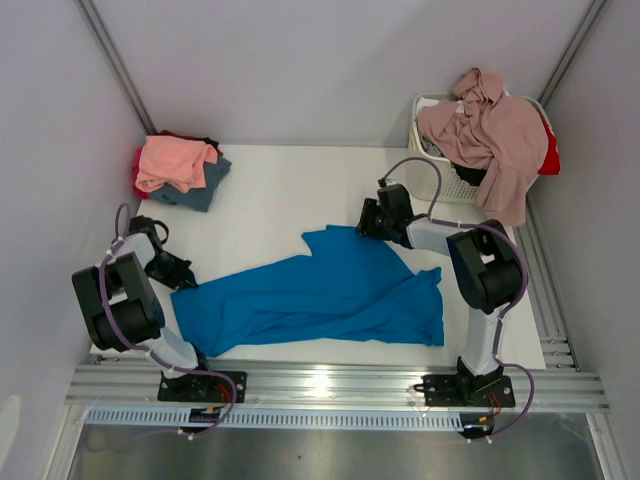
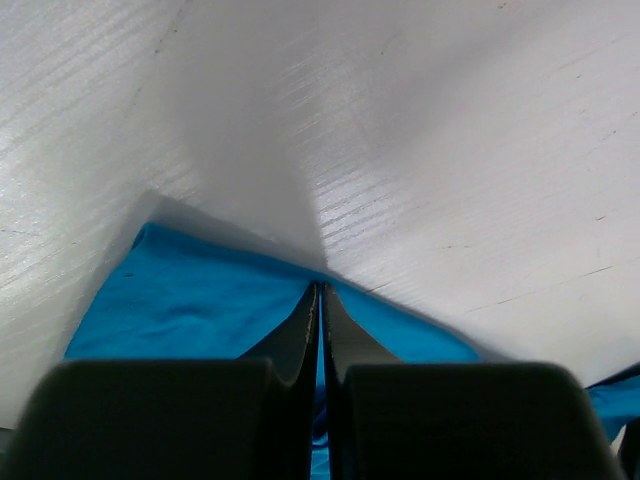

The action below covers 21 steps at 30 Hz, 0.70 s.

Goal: Fold and stack the t-shirts
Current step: Flatten out the tshirt

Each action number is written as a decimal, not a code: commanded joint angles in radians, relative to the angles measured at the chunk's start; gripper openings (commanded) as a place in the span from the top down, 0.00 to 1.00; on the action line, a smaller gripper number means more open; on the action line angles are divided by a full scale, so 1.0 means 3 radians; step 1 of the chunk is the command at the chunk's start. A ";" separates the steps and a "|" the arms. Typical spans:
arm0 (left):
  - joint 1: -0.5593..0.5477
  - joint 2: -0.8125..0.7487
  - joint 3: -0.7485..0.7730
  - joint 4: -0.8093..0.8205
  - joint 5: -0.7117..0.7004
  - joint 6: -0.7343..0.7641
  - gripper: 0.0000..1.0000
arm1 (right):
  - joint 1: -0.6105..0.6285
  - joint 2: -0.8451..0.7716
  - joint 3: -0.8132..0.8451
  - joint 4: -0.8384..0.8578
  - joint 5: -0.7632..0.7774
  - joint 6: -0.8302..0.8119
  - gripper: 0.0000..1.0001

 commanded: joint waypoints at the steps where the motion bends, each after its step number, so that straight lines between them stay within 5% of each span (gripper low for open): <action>1: 0.0011 0.0010 0.0005 0.0089 0.0116 0.0013 0.99 | 0.0040 0.0165 0.0040 0.0044 -0.0178 0.0110 0.52; 3: -0.0005 0.0000 0.0000 0.0110 0.0157 0.0013 0.99 | 0.0061 0.0206 0.0060 0.0023 -0.0203 0.0135 0.70; 13: -0.0301 -0.0210 0.0071 0.0125 0.0158 0.0074 1.00 | 0.0097 0.0089 0.0152 -0.0109 -0.0056 0.0043 0.94; 21: -0.0342 -0.0364 0.0107 -0.0039 -0.0150 0.0100 0.96 | 0.0102 -0.0121 0.0142 -0.0176 0.0119 -0.0095 0.96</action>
